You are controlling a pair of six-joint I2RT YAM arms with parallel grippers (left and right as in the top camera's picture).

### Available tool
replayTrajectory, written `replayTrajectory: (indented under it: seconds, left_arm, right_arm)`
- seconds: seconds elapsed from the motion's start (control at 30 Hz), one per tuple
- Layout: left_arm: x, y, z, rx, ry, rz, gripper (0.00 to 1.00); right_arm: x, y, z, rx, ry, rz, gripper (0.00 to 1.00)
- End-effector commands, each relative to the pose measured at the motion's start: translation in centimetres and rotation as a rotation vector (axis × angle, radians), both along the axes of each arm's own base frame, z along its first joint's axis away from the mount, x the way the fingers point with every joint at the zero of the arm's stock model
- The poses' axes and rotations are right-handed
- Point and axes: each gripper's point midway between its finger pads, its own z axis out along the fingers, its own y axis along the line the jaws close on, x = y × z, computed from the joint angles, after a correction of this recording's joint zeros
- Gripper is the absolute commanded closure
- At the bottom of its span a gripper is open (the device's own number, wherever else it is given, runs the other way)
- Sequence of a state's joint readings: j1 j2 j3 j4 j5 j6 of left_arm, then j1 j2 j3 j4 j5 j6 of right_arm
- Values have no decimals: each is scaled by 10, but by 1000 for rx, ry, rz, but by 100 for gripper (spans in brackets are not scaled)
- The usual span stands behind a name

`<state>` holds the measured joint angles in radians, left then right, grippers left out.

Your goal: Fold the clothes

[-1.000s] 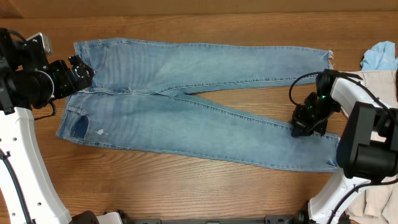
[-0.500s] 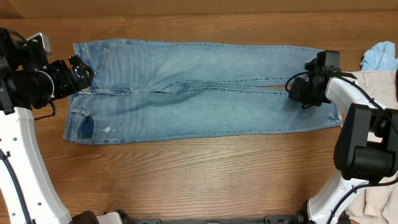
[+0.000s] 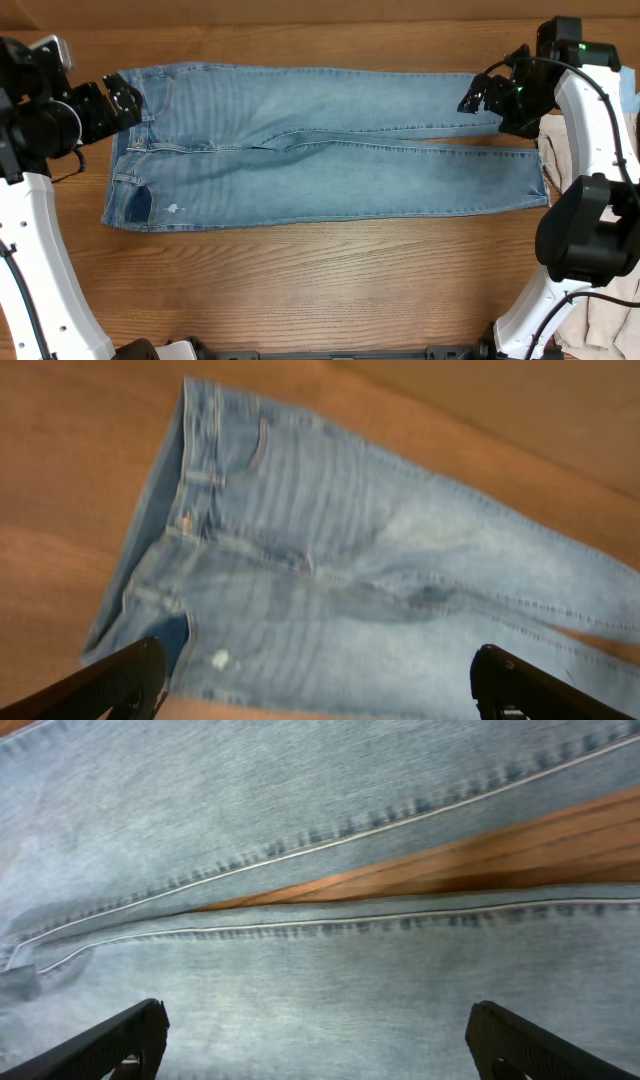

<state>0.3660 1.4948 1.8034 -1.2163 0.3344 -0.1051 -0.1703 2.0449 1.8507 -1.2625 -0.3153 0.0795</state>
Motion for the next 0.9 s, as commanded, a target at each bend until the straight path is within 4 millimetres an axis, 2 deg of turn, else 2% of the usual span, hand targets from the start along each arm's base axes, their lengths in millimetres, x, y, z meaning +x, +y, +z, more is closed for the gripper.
replayTrajectory:
  seconds: [0.0,0.07,0.1,0.17,0.27,0.37,0.43,0.5,0.57,0.6,0.63,0.7,0.87]
  left_arm:
    - [4,-1,6,-2,-24,-9,0]
    - [6,-3,8,-15,-36,-13,0]
    - [6,-12,10,-56,-46,-45,0]
    - [-1,-22,-7,-26,13,-145,0]
    - [-4,-10,-55,35,173,-150,0]
    - [3,7,-109,-18,312,-148,2]
    - [11,22,-153,-54,412,-165,2]
    - [16,33,-196,-110,501,-155,6]
    - [24,49,-225,-132,524,-125,9]
    - [27,58,-232,-134,517,-107,10]
    - [28,67,-238,-131,514,-90,15]
    - [27,86,-247,-76,529,-51,14]
    - [37,108,-254,1,502,-15,16]
  right_arm:
    - [4,5,22,35,-59,3,0]
    - [4,5,22,35,-59,3,0]
    - [4,5,22,35,-59,3,0]
    - [4,5,22,35,-59,3,0]
    - [4,5,22,35,-59,3,0]
    - [4,5,22,35,-59,3,0]
    - [4,5,22,35,-59,3,0]
    - [4,5,22,35,-59,3,0]
    - [4,5,22,35,-59,3,0]
    - [4,5,22,35,-59,3,0]
    - [4,5,22,35,-59,3,0]
    - [4,5,22,35,-59,3,0]
    - [4,5,22,35,-59,3,0]
